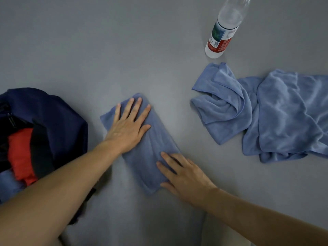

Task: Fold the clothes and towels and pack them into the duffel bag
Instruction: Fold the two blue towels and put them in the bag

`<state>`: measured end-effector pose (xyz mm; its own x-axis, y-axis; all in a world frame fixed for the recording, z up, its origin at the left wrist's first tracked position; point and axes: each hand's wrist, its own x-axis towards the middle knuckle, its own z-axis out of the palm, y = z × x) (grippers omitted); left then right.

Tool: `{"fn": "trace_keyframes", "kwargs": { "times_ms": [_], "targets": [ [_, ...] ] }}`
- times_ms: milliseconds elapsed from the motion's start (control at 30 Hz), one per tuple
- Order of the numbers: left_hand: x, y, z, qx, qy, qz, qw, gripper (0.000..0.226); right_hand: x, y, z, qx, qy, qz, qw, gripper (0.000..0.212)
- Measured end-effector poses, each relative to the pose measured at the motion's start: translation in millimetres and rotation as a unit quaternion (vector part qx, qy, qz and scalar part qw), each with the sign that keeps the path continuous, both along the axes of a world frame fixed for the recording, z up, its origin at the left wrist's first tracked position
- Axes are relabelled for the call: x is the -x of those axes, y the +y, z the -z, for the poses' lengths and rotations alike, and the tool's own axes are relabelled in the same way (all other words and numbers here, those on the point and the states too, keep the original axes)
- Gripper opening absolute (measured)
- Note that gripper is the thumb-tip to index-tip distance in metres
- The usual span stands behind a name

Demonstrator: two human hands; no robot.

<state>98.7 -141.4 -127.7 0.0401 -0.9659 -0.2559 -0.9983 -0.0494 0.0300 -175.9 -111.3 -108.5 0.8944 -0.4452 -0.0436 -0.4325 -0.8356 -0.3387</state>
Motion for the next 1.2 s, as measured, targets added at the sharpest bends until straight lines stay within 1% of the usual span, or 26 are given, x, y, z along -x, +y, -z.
{"fn": "trace_keyframes", "kwargs": {
  "times_ms": [67,100,133,167,233,267,367,433,500,567,633,667,733,800,833,867,933,967,1000,1133,1200],
  "targets": [
    [5,-12,-8,0.024,-0.022,0.036,0.999,0.066,-9,12,3,-0.006,-0.046,-0.020,0.999,0.038],
    [13,-11,-11,0.043,-0.019,0.027,0.999,0.067,-13,15,3,-0.025,-0.058,-0.021,0.998,0.040],
    [23,-6,-12,0.064,-0.006,0.007,0.998,0.066,-14,15,4,-0.054,-0.065,-0.024,0.996,0.050],
    [35,4,-12,0.076,0.015,-0.019,0.997,0.065,-14,12,4,-0.070,-0.073,-0.029,0.994,0.056],
    [56,32,-5,0.065,0.057,-0.061,0.994,0.065,-5,2,5,-0.046,-0.080,-0.067,0.993,0.051],
    [61,46,-1,0.057,0.065,-0.069,0.994,0.066,2,-5,5,-0.016,-0.069,-0.089,0.993,0.050],
    [60,65,8,0.045,0.055,-0.074,0.995,0.065,20,-19,14,0.051,0.005,-0.142,0.989,0.053],
    [57,63,8,0.038,0.051,-0.068,0.996,0.066,26,-22,21,0.056,0.035,-0.158,0.985,0.058],
    [58,60,6,0.032,0.059,-0.069,0.995,0.066,27,-22,24,0.051,0.037,-0.161,0.985,0.060],
    [58,61,4,0.030,0.073,-0.073,0.994,0.067,28,-23,24,0.042,0.002,-0.148,0.988,0.053],
    [56,67,-1,0.042,0.087,-0.069,0.993,0.065,26,-26,21,0.023,-0.057,-0.126,0.990,0.037],
    [57,75,-5,0.059,0.099,-0.056,0.992,0.061,25,-26,19,0.017,-0.083,-0.117,0.990,0.028],
    [62,96,-13,0.118,0.132,-0.021,0.984,0.044,21,-27,14,0.026,-0.110,-0.106,0.988,0.016],
    [66,122,-18,0.149,0.162,-0.011,0.975,0.027,14,-26,9,0.041,-0.105,-0.098,0.989,0.012],
    [67,135,-21,0.143,0.171,-0.011,0.975,0.026,10,-25,9,0.045,-0.097,-0.090,0.990,0.011],
    [67,145,-22,0.125,0.175,-0.015,0.977,0.033,5,-24,9,0.043,-0.086,-0.077,0.992,0.011],
    [68,159,-23,0.079,0.171,-0.023,0.982,0.053,-6,-23,7,0.021,-0.069,-0.042,0.997,0.010],
    [69,161,-23,0.066,0.164,-0.028,0.984,0.058,-10,-23,5,0.002,-0.071,-0.021,0.997,0.010],
    [71,161,-25,0.058,0.156,-0.036,0.985,0.058,-14,-24,3,-0.019,-0.078,-0.001,0.997,0.010],
    [80,151,-28,0.079,0.142,-0.080,0.984,0.032,-21,-27,-6,-0.070,-0.088,0.041,0.993,0.014],
    [79,145,-29,0.103,0.152,-0.101,0.978,0.026,-20,-26,-8,-0.081,-0.091,0.057,0.991,0.015]
  ]
}}
